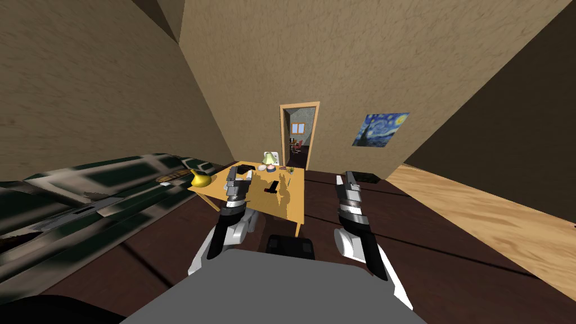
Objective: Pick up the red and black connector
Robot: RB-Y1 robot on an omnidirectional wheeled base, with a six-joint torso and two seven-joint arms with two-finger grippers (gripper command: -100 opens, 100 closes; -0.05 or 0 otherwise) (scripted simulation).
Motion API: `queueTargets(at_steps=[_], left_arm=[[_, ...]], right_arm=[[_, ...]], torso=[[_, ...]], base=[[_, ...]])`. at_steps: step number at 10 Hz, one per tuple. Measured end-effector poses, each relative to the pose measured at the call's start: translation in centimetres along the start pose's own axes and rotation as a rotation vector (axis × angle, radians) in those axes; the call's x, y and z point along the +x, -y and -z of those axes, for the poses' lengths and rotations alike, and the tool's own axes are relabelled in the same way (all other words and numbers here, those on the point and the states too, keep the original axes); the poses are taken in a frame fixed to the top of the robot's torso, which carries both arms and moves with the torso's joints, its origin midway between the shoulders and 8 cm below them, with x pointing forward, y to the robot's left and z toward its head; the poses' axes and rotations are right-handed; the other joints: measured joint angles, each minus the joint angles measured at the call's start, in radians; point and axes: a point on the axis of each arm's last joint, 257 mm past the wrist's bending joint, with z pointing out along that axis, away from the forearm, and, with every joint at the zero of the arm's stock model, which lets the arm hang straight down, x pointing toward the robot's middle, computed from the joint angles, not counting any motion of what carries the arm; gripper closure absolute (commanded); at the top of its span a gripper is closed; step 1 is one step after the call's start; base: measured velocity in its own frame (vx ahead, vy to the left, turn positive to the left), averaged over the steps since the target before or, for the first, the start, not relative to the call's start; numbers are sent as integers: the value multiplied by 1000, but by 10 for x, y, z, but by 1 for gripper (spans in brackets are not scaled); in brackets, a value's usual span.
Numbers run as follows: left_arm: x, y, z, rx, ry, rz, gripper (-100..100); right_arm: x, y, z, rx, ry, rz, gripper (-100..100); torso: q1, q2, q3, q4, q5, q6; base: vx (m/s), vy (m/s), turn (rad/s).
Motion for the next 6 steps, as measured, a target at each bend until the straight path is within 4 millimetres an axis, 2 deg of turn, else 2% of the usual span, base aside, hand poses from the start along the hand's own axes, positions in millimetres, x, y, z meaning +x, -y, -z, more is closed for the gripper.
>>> queueTargets(at_steps=[3, 6], left_arm=[[1, -27, 2, -55, -44, 2, -100], [2, -69, 2, -127, -81, 7, -100]], right_arm=[[0, 0, 0, 0, 0, 0, 0], [0, 0, 0, 0, 0, 0, 0]], torso=[[5, 8, 4, 2, 1, 0], [5, 5, 3, 1, 1, 0]], base=[[-117, 57, -56], [-85, 62, -61]])
